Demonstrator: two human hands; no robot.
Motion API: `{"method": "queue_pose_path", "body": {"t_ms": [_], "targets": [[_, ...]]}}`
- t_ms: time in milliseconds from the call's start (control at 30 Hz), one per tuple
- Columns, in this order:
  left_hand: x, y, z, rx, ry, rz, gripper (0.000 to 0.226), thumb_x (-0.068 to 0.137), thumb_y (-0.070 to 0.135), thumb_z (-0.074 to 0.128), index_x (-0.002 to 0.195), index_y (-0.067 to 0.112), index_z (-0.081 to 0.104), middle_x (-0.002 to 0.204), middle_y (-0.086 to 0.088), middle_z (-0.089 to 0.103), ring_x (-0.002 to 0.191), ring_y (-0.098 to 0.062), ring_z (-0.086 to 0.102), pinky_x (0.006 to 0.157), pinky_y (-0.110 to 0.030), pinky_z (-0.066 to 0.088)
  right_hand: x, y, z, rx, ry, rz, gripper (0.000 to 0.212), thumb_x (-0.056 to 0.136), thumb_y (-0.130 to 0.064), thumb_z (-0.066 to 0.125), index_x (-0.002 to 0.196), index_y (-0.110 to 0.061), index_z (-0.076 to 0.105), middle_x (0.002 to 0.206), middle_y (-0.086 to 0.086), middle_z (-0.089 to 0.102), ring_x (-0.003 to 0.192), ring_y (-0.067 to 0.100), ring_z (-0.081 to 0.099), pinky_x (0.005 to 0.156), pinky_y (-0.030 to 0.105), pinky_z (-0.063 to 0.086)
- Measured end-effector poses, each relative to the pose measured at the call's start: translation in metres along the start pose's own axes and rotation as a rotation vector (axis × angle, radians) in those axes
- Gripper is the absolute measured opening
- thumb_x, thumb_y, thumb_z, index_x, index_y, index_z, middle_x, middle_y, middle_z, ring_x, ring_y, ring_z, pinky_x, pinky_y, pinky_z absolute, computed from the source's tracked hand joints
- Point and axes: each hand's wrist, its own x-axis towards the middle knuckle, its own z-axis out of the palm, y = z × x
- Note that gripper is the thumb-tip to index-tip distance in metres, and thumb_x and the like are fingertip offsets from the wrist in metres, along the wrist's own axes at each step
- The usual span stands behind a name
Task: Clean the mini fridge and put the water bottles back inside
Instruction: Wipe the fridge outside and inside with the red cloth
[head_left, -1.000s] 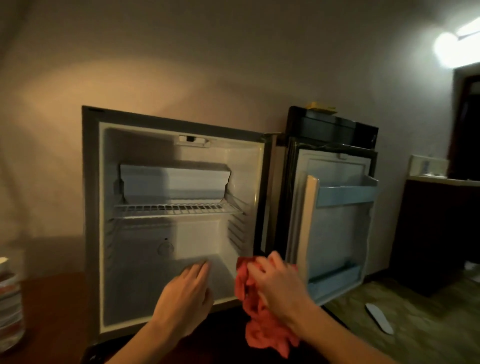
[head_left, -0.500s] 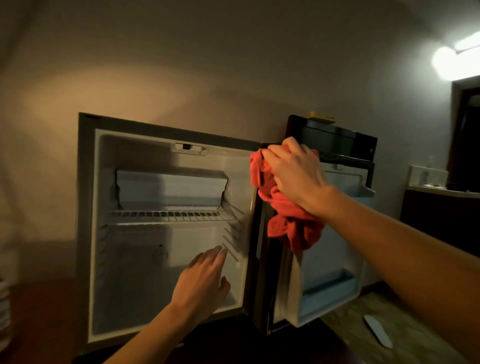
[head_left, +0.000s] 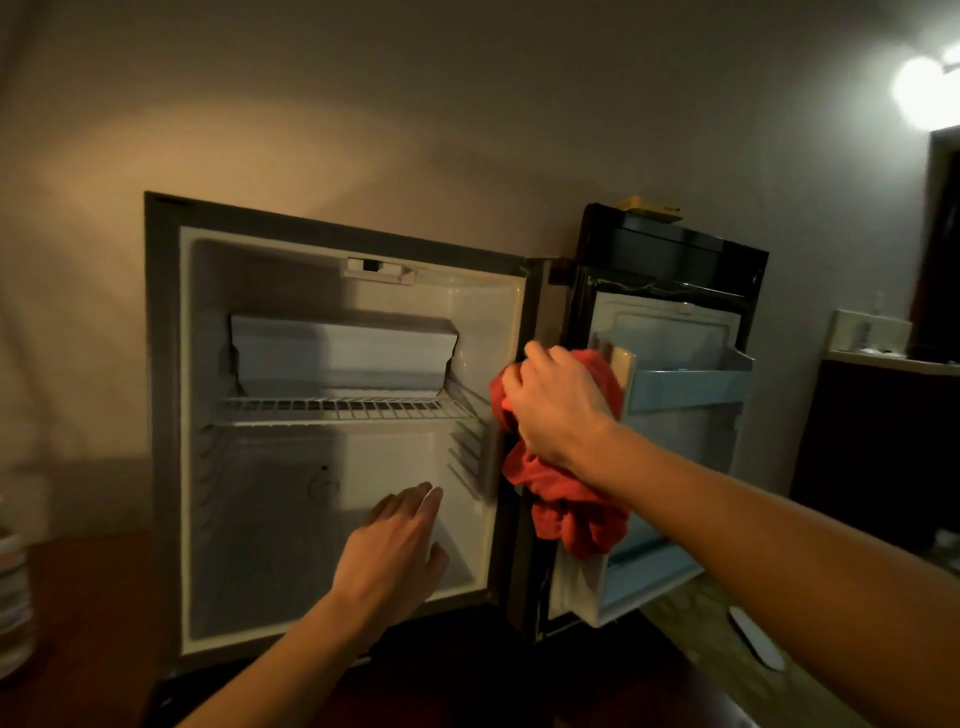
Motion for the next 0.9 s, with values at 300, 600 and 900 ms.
{"method": "queue_pose_path", "body": {"t_ms": [300, 600, 900], "targets": [[-0.015, -0.002, 0.001, 0.041, -0.021, -0.006, 0.07, 0.079, 0.041, 0.061, 0.144, 0.02, 0.045, 0.145, 0.002, 0.05, 0.129, -0.02, 0.05, 0.102, -0.032, 0.044, -0.051, -0.065, 0.045, 0.007, -0.18, -0.212, 0.053, 0.089, -0.031, 0.059, 0.13, 0.001, 0.047, 0.13, 0.03, 0.049, 0.122, 0.042, 0.039, 0.098, 0.049, 0.037], [-0.017, -0.007, -0.002, 0.026, -0.015, -0.013, 0.068, 0.073, 0.037, 0.067, 0.137, 0.018, 0.054, 0.135, 0.001, 0.059, 0.12, -0.019, 0.058, 0.093, -0.03, 0.05, 0.008, 0.027, -0.013, 0.058, 0.192, 0.168, 0.039, 0.083, -0.012, 0.061, 0.121, -0.004, 0.058, 0.12, 0.012, 0.053, 0.116, 0.032, 0.043, 0.083, 0.037, 0.045], [-0.016, -0.003, 0.006, 0.026, -0.051, -0.047, 0.069, 0.084, 0.041, 0.055, 0.148, 0.021, 0.038, 0.148, 0.002, 0.045, 0.133, -0.019, 0.044, 0.103, -0.032, 0.043, -0.018, -0.022, 0.028, 0.013, 0.135, -0.017, 0.03, 0.089, -0.018, 0.055, 0.118, -0.014, 0.057, 0.115, 0.01, 0.061, 0.117, 0.033, 0.047, 0.101, 0.058, 0.032]]}}
